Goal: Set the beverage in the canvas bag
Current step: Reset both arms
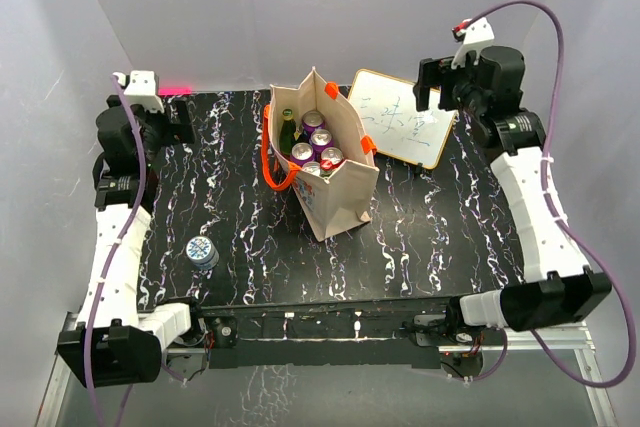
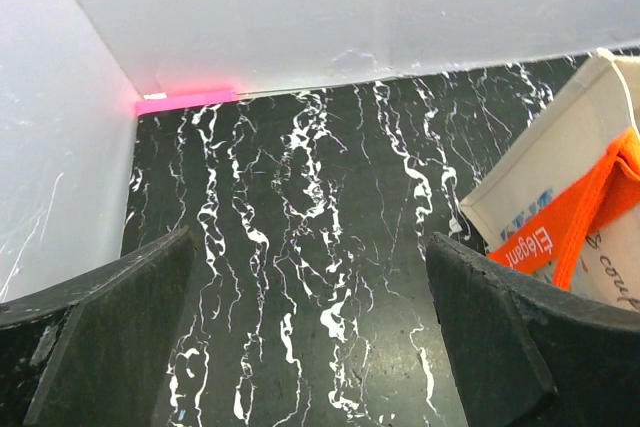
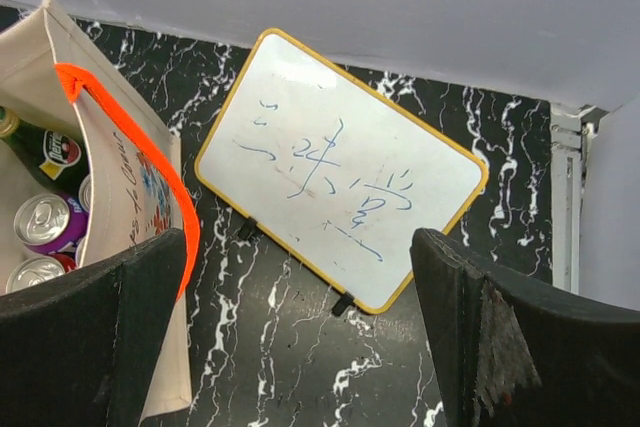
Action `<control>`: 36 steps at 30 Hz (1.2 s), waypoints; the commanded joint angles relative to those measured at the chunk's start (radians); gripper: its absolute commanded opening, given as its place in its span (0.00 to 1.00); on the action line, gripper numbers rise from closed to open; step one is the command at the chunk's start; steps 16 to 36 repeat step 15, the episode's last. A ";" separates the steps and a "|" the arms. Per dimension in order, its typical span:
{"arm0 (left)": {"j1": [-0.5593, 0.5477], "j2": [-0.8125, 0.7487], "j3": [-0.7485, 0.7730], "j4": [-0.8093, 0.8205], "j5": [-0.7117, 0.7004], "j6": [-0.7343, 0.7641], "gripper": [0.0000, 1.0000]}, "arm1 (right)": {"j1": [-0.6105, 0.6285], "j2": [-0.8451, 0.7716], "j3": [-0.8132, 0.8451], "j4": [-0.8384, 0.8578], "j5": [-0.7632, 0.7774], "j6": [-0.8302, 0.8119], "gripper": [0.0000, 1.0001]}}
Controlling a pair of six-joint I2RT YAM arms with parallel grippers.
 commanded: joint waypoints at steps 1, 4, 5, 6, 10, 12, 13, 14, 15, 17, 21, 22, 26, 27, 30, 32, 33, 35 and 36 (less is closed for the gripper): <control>0.000 -0.066 -0.017 0.036 -0.062 -0.077 0.97 | -0.020 -0.080 -0.048 0.086 0.005 -0.011 0.99; 0.003 -0.082 -0.047 0.064 -0.037 -0.098 0.97 | -0.038 -0.114 -0.094 0.111 -0.028 0.003 0.99; 0.007 -0.078 -0.043 0.057 -0.033 -0.108 0.97 | -0.050 -0.124 -0.112 0.121 -0.031 0.011 0.99; 0.010 -0.075 -0.043 0.050 -0.029 -0.114 0.97 | -0.058 -0.132 -0.129 0.125 -0.036 0.018 0.99; 0.012 -0.071 -0.046 0.057 -0.011 -0.097 0.97 | -0.079 -0.144 -0.174 0.135 -0.051 0.029 0.98; 0.011 -0.067 -0.035 0.053 0.007 -0.097 0.97 | -0.083 -0.147 -0.179 0.136 -0.064 0.033 0.99; 0.012 -0.065 -0.027 0.047 0.018 -0.096 0.97 | -0.084 -0.149 -0.179 0.135 -0.068 0.036 0.98; 0.012 -0.064 -0.023 0.045 0.026 -0.101 0.97 | -0.085 -0.148 -0.178 0.135 -0.071 0.037 0.99; 0.011 -0.066 -0.022 0.045 0.031 -0.100 0.97 | -0.084 -0.149 -0.178 0.135 -0.072 0.037 0.98; 0.011 -0.066 -0.022 0.045 0.031 -0.100 0.97 | -0.084 -0.149 -0.178 0.135 -0.072 0.037 0.98; 0.011 -0.066 -0.022 0.045 0.031 -0.100 0.97 | -0.084 -0.149 -0.178 0.135 -0.072 0.037 0.98; 0.011 -0.066 -0.022 0.045 0.031 -0.100 0.97 | -0.084 -0.149 -0.178 0.135 -0.072 0.037 0.98; 0.011 -0.066 -0.022 0.045 0.031 -0.100 0.97 | -0.084 -0.149 -0.178 0.135 -0.072 0.037 0.98; 0.011 -0.066 -0.022 0.045 0.031 -0.100 0.97 | -0.084 -0.149 -0.178 0.135 -0.072 0.037 0.98; 0.011 -0.066 -0.022 0.045 0.031 -0.100 0.97 | -0.084 -0.149 -0.178 0.135 -0.072 0.037 0.98; 0.011 -0.066 -0.022 0.045 0.031 -0.100 0.97 | -0.084 -0.149 -0.178 0.135 -0.072 0.037 0.98; 0.011 -0.066 -0.022 0.045 0.031 -0.100 0.97 | -0.084 -0.149 -0.178 0.135 -0.072 0.037 0.98; 0.011 -0.066 -0.022 0.045 0.031 -0.100 0.97 | -0.084 -0.149 -0.178 0.135 -0.072 0.037 0.98; 0.011 -0.066 -0.022 0.045 0.031 -0.100 0.97 | -0.084 -0.149 -0.178 0.135 -0.072 0.037 0.98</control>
